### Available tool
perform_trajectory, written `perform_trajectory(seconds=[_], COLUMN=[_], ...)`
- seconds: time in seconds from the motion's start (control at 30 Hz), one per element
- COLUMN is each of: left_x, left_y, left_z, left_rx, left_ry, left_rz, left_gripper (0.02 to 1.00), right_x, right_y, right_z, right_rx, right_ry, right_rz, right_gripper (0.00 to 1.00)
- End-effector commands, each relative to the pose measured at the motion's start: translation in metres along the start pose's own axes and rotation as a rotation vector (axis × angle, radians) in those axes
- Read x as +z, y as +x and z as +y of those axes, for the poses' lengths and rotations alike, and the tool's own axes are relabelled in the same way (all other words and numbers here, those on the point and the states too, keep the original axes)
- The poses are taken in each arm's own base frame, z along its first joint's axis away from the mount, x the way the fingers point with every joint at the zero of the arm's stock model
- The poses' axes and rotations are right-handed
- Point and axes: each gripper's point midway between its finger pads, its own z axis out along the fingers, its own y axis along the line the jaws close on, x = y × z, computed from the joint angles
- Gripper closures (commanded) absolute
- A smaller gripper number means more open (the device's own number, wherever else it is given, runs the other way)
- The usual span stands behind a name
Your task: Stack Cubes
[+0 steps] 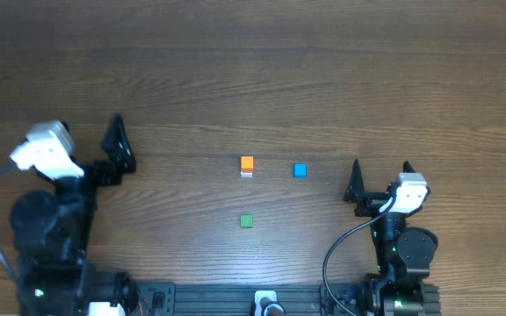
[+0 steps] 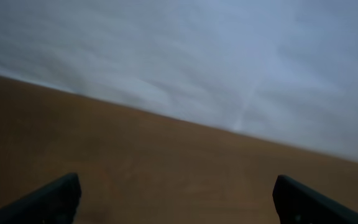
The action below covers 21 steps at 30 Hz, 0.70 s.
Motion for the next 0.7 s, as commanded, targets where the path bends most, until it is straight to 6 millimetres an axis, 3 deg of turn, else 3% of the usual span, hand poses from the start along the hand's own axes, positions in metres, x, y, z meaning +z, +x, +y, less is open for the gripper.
perform_trajectory(seconds=[0.03,0.17,0.33,0.57,0.7], left_x=[-0.002,-0.001,0.0,-0.001,-0.003], left_y=[0.05,0.083,0.108,0.119,0.115], left_z=[0.004,0.015,0.021,0.032,0.034], left_rx=[0.103,0.103,0.104,0.104,0.105], left_ry=[0.074,0.071,0.07,0.043,0.036], left_rz=[0.018,0.004,-0.003,-0.037,-0.059], left_gripper=[0.02,0.02,0.02,0.02,0.02], right_x=[0.0,0.0,0.0,0.0,0.0], right_y=[0.001,0.001,0.001,0.001,0.001], right_z=[0.0,0.0,0.0,0.0,0.0], right_rx=[-0.005,-0.005,-0.005,-0.005,-0.005], right_ry=[-0.005,-0.005,-0.006,-0.006,-0.006], right_rz=[-0.002,-0.002,-0.002,-0.002,-0.002], right_gripper=[0.009,0.007,0.009,0.007,0.009])
